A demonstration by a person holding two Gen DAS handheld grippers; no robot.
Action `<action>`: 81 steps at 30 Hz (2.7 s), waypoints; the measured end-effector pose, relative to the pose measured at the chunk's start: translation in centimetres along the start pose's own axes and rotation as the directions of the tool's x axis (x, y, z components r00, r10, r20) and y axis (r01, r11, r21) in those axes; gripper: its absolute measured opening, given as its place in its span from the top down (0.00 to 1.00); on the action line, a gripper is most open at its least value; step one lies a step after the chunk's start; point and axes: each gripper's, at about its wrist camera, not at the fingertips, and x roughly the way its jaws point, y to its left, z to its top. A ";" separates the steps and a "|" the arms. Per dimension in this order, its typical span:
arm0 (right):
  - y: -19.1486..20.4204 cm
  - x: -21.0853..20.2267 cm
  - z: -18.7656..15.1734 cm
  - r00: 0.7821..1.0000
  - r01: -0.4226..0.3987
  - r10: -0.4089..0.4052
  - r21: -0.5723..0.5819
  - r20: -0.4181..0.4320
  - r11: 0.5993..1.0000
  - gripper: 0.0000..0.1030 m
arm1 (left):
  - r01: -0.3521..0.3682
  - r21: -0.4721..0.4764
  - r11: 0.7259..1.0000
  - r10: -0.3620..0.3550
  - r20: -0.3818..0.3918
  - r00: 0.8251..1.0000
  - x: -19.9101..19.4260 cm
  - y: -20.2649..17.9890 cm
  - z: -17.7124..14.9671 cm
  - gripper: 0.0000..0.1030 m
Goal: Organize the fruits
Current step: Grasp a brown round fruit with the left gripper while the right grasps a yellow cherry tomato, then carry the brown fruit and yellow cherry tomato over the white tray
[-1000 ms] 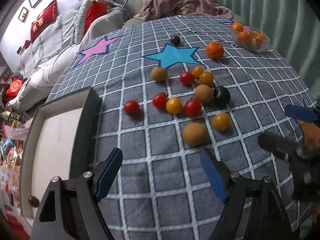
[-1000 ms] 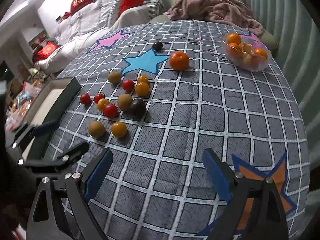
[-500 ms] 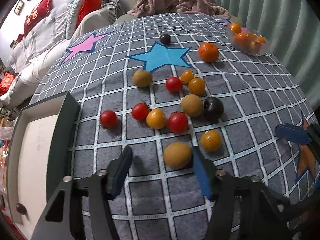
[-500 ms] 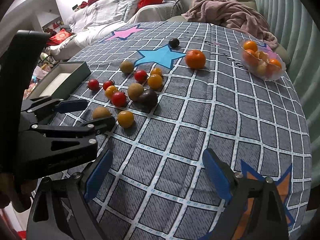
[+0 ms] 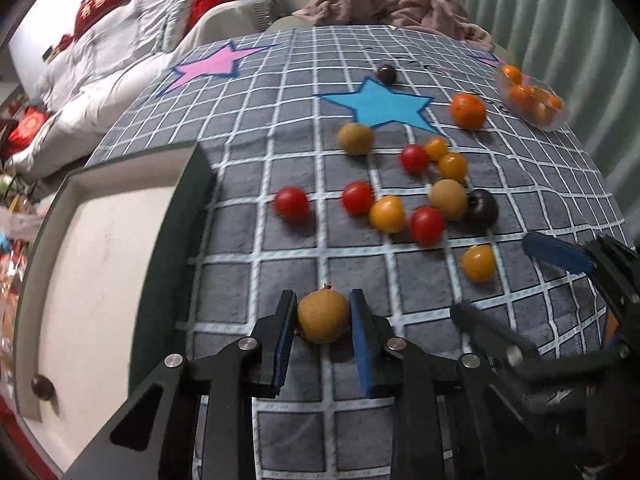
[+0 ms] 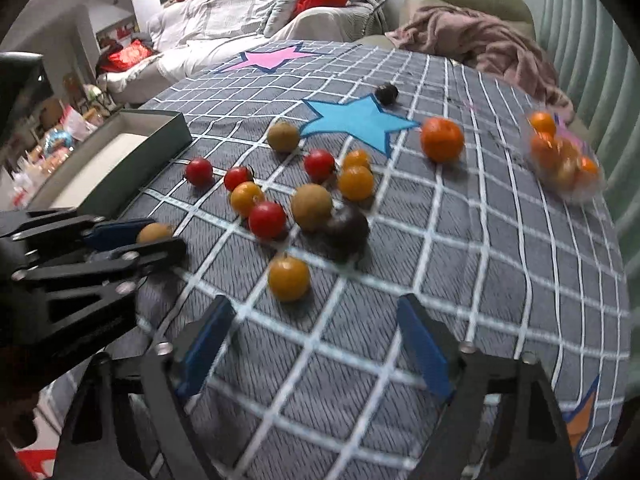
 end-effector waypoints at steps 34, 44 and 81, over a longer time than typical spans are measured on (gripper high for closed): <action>-1.7 -3.2 -3.7 0.993 -0.114 0.116 0.173 0.003 0.978 0.78 | -0.024 -0.042 0.999 0.028 0.105 0.994 -1.5 2.0 -1.6 0.24; -1.8 -3.2 -3.7 0.993 -0.116 0.117 0.176 0.003 0.978 0.78 | -0.023 -0.002 1.000 0.023 0.068 0.997 0.0 1.1 -0.5 0.56; 14.8 -3.3 4.9 0.967 -0.254 0.253 -0.028 -0.030 0.967 0.78 | -0.069 -0.241 0.968 0.097 0.105 0.990 -6.4 16.6 -5.0 0.73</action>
